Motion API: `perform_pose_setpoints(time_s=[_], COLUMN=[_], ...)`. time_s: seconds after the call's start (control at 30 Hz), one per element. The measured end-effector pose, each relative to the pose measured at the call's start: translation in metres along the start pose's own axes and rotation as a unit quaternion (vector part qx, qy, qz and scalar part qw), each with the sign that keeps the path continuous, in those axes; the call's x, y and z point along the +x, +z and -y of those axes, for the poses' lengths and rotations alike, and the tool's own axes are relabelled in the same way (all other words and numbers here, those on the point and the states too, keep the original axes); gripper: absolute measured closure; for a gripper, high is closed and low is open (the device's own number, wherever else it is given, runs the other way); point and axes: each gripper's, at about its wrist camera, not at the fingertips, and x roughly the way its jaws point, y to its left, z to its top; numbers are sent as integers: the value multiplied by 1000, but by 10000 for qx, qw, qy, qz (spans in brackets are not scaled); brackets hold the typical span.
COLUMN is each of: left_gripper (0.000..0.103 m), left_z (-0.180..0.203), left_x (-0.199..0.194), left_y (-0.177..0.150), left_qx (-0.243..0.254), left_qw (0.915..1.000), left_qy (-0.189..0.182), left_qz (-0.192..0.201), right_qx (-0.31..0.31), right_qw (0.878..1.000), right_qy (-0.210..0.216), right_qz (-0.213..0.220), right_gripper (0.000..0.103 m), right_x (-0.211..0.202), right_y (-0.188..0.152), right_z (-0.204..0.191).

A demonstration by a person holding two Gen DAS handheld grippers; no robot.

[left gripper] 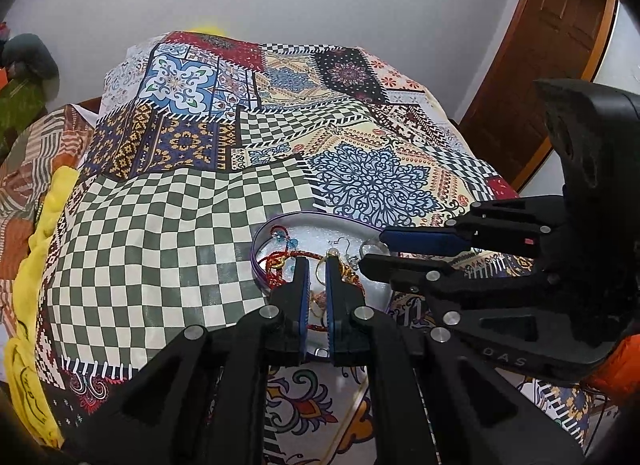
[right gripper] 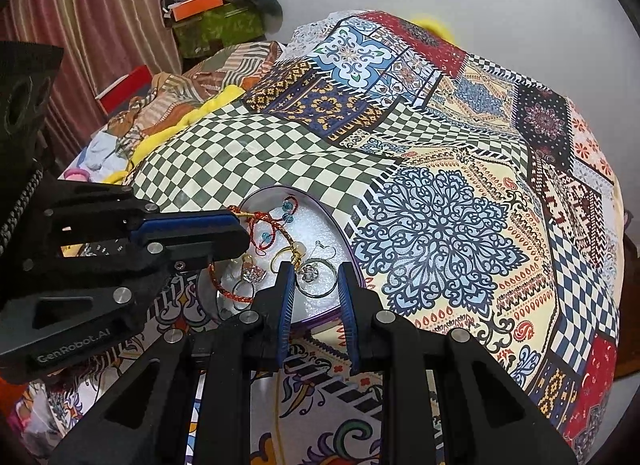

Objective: Organize jewelry

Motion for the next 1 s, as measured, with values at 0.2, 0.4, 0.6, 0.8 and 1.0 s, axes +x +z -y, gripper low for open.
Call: perform_pose_setpoints(time_s=[0.2,0.4,0.6,0.8,1.0], left_gripper=[95,95,95,95,95], left_z=[3,6,14,29,60], left_x=[-7,-20,-50,-98,-168], left_y=[1,4,6,7,5], left_qx=[44,17,81,121,340], left_qw=[10000,9999,9990,9955,9847], left_qy=[53,72,219,452,665], left_qz=[37,136,369,824,1574], right_qx=[24,108,160,302,428], right_qw=[10000,9999,9994,9961,9821], right_qy=[-81,-107,-160,-238,-367], right_qz=[-20,54,248,791,1800], right_gripper=[83,83,83,83,83], right_x=[-2,-13,-39,-94,-180], right_y=[1,2,1,0,-9], right_z=[0,0,-5,-14,-34])
